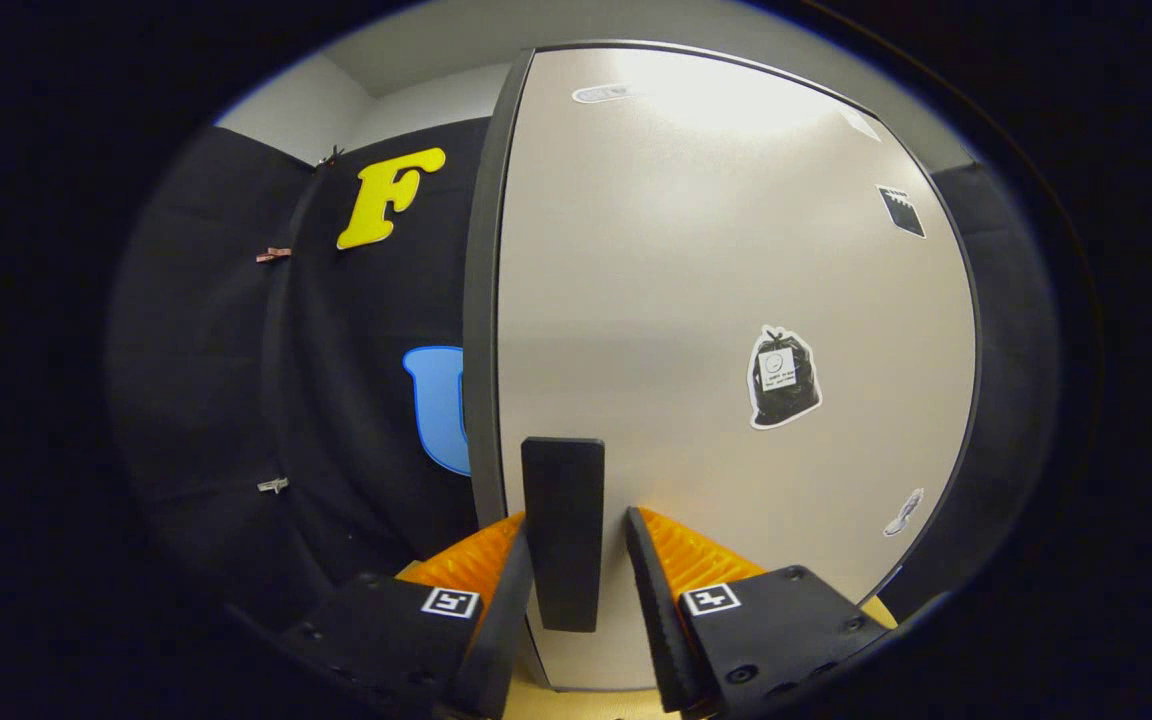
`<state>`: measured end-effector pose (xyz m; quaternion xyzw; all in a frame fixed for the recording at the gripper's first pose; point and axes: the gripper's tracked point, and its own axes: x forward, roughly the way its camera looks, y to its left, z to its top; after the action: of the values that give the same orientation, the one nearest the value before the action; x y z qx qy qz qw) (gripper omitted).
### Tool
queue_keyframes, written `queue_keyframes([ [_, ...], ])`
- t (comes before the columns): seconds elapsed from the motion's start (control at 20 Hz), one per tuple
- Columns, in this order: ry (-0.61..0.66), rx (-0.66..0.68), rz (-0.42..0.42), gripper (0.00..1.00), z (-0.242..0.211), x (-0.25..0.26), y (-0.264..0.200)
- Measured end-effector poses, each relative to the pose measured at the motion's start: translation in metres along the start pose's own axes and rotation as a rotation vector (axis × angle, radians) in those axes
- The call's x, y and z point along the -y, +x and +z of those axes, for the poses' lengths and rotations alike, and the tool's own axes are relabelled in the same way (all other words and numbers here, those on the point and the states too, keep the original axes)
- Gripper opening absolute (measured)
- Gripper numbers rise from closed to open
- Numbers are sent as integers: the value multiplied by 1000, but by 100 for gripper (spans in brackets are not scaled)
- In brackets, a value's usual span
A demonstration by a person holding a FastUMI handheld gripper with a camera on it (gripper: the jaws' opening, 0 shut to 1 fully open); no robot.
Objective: Open the shoe cabinet door, grab the shoes and put them into the shoe cabinet, then close the shoe cabinet door.
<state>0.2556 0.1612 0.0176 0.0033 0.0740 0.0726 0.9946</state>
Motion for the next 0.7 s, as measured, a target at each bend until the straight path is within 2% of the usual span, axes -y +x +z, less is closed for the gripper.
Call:
queue_keyframes([
  [0.1, -1, -5, -17, 40, 0, 1, -1],
  [0.15, 11, -9, -20, 39, -1, 2, 0],
  [0.2, 27, -12, -18, 35, -1, 1, -1],
  [0.3, 21, -11, -3, 34, 0, 1, 0],
  [0.4, 22, -17, 1, 22, 0, 1, -1],
  [0.45, 33, -24, 2, 22, -2, 1, -3],
  [0.55, 45, -43, 19, 14, -3, 0, -1],
  [0.7, 36, -50, 34, 13, -2, -1, -15],
])
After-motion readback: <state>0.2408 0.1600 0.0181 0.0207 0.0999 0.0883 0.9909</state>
